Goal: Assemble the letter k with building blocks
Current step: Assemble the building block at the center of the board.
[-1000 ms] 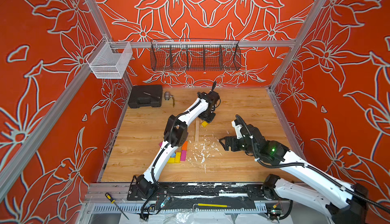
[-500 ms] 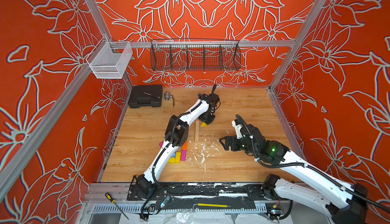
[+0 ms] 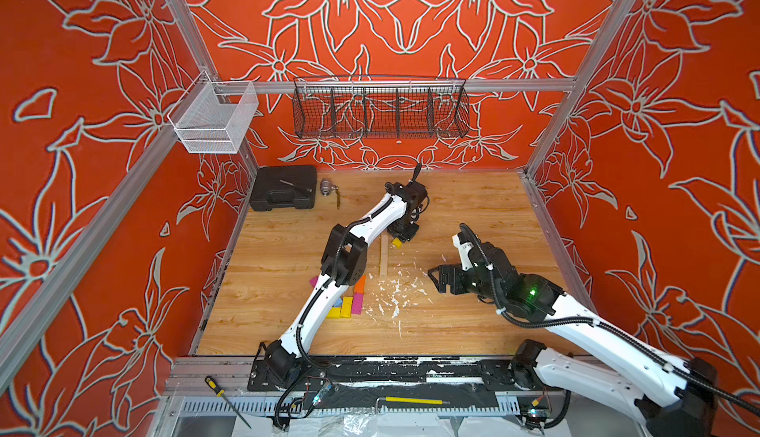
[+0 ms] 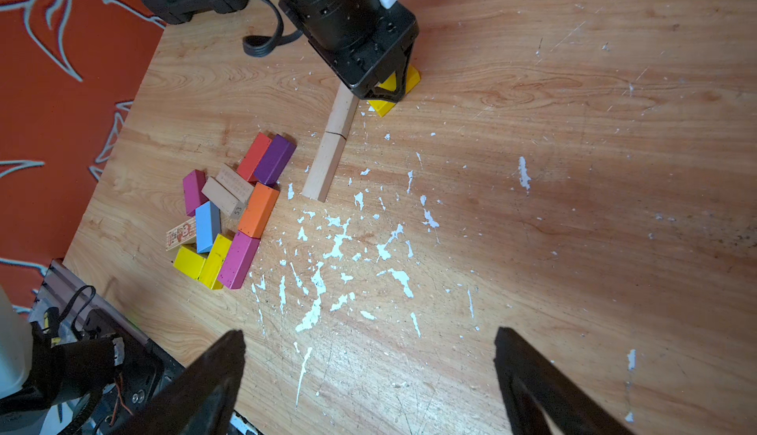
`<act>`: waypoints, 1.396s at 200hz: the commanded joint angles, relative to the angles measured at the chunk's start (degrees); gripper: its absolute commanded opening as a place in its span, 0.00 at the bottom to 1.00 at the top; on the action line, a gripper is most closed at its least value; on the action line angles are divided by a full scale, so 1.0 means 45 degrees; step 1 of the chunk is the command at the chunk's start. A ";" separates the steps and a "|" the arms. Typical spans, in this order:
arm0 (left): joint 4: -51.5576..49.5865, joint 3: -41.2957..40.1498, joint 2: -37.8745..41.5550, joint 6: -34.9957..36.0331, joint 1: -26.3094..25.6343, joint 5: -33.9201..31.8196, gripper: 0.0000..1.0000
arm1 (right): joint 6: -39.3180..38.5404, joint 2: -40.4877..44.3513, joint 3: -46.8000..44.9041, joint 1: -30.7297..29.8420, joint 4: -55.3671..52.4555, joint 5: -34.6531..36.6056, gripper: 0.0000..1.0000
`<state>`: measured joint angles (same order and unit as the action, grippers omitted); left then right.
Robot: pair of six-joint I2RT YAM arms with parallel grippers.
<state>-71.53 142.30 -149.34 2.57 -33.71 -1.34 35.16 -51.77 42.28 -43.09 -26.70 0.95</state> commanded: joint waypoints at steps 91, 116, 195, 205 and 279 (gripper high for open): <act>-0.0142 0.0112 -0.0120 0.0289 0.0226 -0.0307 0.29 | 0.0330 -0.0166 0.0350 -0.0009 0.0190 0.0221 0.97; -0.0082 0.0099 -0.0125 0.0327 0.0244 -0.0292 0.29 | 0.0326 -0.0254 0.0370 -0.0014 0.0230 0.0165 0.97; -0.0062 0.0099 -0.0134 0.0308 0.0309 -0.0346 0.30 | 0.0314 -0.0300 0.0370 -0.0012 0.0249 0.0208 0.97; -0.0062 0.0100 -0.0148 0.0308 0.0322 -0.0346 0.30 | 0.0303 -0.0322 0.0370 -0.0013 0.0269 0.0209 0.97; -0.0043 0.0108 -0.0159 0.0269 0.0331 -0.0366 0.32 | 0.0261 -0.0449 0.0428 -0.0012 0.0327 0.0143 0.97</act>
<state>-71.05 142.30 -149.34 3.18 -32.56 -2.74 35.44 -53.67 42.37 -43.09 -26.22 1.04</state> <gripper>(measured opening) 0.310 0.968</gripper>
